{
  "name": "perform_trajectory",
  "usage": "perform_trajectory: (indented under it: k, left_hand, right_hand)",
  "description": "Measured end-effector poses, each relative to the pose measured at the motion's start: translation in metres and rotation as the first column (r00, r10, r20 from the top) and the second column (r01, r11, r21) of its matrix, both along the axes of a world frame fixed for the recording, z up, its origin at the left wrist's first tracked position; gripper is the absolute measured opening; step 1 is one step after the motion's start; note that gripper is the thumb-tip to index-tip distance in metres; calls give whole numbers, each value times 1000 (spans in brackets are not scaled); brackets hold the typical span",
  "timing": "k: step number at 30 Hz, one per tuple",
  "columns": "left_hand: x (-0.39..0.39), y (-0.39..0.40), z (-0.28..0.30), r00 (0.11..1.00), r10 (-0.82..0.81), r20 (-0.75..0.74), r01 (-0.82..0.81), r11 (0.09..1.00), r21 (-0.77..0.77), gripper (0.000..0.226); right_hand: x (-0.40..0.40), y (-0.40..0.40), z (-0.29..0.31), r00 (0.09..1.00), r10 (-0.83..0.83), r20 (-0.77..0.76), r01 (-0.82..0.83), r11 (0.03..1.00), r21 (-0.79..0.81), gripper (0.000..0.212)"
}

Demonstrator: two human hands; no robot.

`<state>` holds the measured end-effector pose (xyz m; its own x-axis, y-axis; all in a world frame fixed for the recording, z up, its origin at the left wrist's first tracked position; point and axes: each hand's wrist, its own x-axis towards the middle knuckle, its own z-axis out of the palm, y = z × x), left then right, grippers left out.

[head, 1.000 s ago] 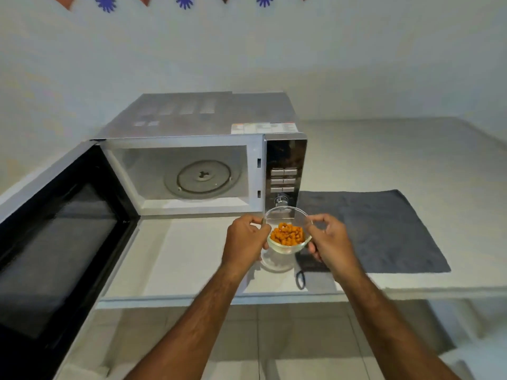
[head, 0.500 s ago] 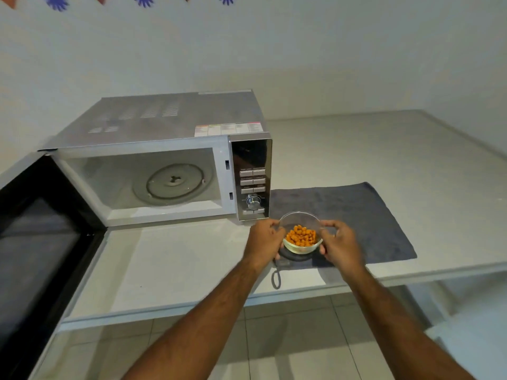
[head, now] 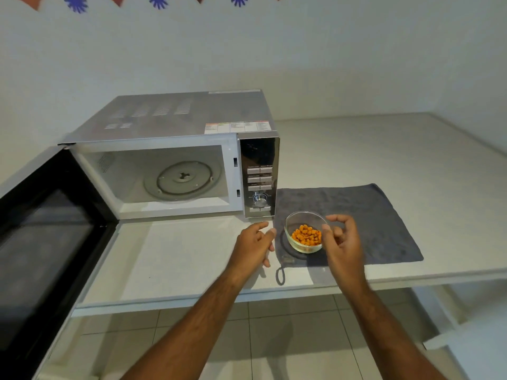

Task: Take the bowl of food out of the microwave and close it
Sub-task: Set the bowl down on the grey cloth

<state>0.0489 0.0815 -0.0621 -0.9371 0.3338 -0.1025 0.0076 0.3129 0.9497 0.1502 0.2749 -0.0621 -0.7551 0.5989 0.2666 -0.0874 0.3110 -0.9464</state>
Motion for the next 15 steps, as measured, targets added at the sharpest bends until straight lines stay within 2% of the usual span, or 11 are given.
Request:
perform_trajectory:
  k: [4,7,11,15]
  left_hand:
    - [9,-43,6,995,98,-24,-97,995,35,41]
    - [16,-69,16,985,160,-69,-158,987,34,42]
    - [22,-102,36,973,197,-122,-198,980,2,45]
    - [30,-146,72,957,172,-232,-194,978,-72,50]
  right_hand:
    - [-5,-41,2,970,234,59,-240,960,147,24]
    - [-20,-75,-5,929,343,135,-367,897,247,30]
    - [-48,-114,-19,876,305,373,-448,799,400,50]
    - [-73,-143,-40,739,255,623,-593,684,425,82]
